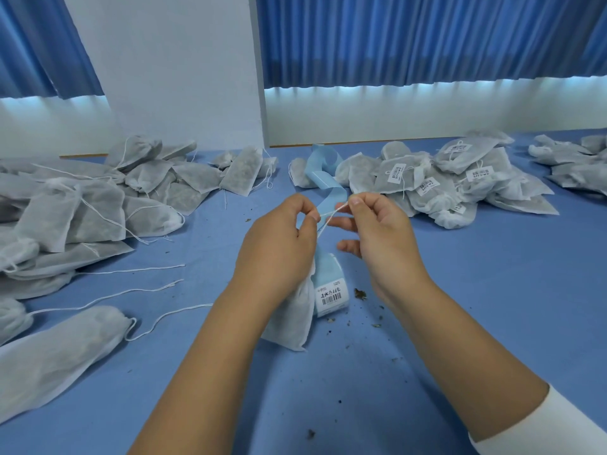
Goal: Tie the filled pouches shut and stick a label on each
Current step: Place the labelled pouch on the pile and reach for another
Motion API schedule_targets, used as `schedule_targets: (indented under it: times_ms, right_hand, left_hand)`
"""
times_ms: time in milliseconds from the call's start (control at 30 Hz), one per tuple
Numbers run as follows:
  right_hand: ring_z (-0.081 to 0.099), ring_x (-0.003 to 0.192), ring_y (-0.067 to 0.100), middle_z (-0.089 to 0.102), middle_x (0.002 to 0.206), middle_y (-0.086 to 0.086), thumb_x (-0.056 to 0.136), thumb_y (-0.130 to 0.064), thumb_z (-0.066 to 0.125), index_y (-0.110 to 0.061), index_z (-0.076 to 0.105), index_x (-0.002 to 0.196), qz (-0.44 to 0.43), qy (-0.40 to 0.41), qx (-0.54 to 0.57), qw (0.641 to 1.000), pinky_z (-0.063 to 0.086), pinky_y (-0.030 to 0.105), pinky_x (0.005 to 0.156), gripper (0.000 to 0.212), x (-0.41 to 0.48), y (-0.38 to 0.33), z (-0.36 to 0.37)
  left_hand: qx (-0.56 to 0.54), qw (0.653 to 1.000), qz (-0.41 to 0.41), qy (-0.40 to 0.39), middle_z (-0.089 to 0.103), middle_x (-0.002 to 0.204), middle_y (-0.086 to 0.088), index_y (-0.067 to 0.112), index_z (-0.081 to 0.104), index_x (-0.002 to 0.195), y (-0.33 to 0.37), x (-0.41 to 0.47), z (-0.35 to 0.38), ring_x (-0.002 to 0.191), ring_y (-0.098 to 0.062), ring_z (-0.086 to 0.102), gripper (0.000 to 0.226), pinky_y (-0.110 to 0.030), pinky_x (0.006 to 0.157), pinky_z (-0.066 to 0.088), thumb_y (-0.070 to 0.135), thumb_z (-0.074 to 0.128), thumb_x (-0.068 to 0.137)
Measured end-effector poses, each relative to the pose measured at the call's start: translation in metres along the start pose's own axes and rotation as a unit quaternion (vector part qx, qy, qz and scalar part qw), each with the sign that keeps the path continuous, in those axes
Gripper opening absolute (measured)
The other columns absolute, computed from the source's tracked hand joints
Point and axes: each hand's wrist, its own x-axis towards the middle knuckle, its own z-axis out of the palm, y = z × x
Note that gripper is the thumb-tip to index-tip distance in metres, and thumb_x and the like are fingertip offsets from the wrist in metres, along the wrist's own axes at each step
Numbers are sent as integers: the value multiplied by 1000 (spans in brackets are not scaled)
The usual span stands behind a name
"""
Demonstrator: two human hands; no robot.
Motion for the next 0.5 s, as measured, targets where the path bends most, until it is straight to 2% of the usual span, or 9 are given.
schedule_targets:
  times_ms: [100, 200, 267, 367, 500]
  right_hand:
    - [75, 81, 20, 74, 87, 8, 104, -12, 40, -5, 51, 98, 112, -49, 125, 985, 49, 21, 46, 15, -3, -4, 2]
    - [73, 69, 23, 59, 90, 12, 102, -4, 43, -4, 50, 96, 173, -41, 203, 963, 40, 17, 39, 10, -3, -7, 2]
    - [69, 60, 18, 51, 93, 11, 101, -4, 45, -4, 51, 93, 178, -33, 180, 967, 33, 16, 36, 10, -3, -6, 2]
    - [65, 56, 13, 49, 95, 9, 100, -6, 45, -6, 52, 92, 158, -37, 111, 980, 28, 16, 35, 10, -3, -4, 4]
    - [61, 51, 9, 53, 90, 5, 101, -10, 47, -8, 55, 93, 131, -33, 66, 989, 26, 16, 34, 12, -4, -4, 5]
  left_hand:
    - [53, 998, 13, 28, 41, 49, 9, 27, 51, 96, -3, 1, -1, 52, -7, 43, 11, -26, 51, 29, 32, 44, 102]
    - [76, 997, 19, 25, 42, 55, 7, 23, 49, 102, -3, 1, -1, 58, -16, 45, 12, -36, 56, 31, 31, 40, 104]
    - [87, 995, 25, 30, 42, 57, 6, 20, 50, 104, -1, 0, 1, 62, -23, 46, 14, -37, 59, 32, 29, 40, 105]
    - [93, 994, 28, 43, 40, 58, 6, 18, 50, 104, -1, 0, 3, 64, -25, 44, 14, -37, 59, 30, 27, 40, 105]
    - [65, 997, 21, 18, 41, 52, 7, 23, 52, 96, -2, 1, 3, 57, -15, 43, 12, -34, 55, 31, 28, 44, 103]
